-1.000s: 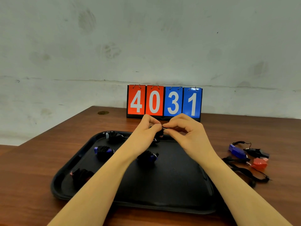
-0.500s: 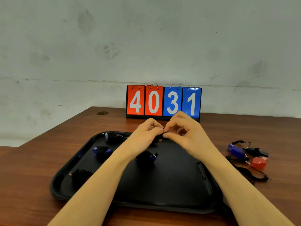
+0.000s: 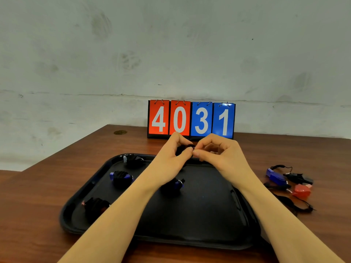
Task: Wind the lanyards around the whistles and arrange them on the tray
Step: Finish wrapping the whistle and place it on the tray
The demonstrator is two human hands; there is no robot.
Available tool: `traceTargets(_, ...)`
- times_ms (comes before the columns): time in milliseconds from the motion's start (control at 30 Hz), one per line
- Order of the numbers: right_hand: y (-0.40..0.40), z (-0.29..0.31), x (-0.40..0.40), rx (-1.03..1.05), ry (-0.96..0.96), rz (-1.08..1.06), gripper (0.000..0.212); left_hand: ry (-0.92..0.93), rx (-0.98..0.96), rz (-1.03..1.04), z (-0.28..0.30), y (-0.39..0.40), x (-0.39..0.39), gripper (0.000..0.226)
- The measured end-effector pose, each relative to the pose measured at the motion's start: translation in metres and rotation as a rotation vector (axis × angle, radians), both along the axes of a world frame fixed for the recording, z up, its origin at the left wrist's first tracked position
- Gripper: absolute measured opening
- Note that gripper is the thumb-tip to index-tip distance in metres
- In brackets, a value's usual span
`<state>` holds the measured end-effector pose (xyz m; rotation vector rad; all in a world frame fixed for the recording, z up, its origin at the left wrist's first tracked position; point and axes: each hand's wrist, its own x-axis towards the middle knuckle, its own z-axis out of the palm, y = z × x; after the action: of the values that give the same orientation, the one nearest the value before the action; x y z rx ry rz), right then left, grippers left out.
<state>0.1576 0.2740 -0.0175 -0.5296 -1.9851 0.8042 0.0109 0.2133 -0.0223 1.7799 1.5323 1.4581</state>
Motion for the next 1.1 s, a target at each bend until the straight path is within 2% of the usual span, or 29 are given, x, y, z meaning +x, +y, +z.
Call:
traceTargets(100,0.0,0.0,-0.002,-0.102,0.067,-0.029,0.015,-0.005,0.06,0.019,-0.001,-0.001,0.0,0.009)
traceTargets(267,0.001,-0.001,-0.004,-0.212,0.02,-0.039,0.005,0.099,0.087,0.116,-0.003,0.0,0.002,0.015)
traceTargets(400,0.0,-0.002,-0.007,-0.23,0.008,-0.053,0.009,0.183,0.099,0.17,-0.003,0.0,0.006,0.02)
traceTargets(600,-0.002,-0.005,-0.014,-0.081,-0.093,-0.232,0.007,0.396,0.144,0.201,-0.005,0.005,0.002,0.028)
traceTargets(767,-0.003,0.0,-0.013,0.086,-0.225,-0.3,0.007,0.533,0.162,0.197,0.001,0.005,-0.001,0.029)
traceTargets(933,-0.006,0.009,-0.011,0.16,-0.277,-0.317,0.008,0.7,0.147,0.174,0.015,0.001,-0.004,0.032)
traceTargets(1033,-0.013,0.017,-0.011,0.167,-0.321,-0.297,0.011,0.811,0.17,0.164,0.024,-0.007,-0.006,0.027)
traceTargets(1100,-0.021,0.021,-0.01,0.195,-0.387,-0.283,0.013,0.817,0.141,0.149,0.027,-0.016,-0.007,0.023)
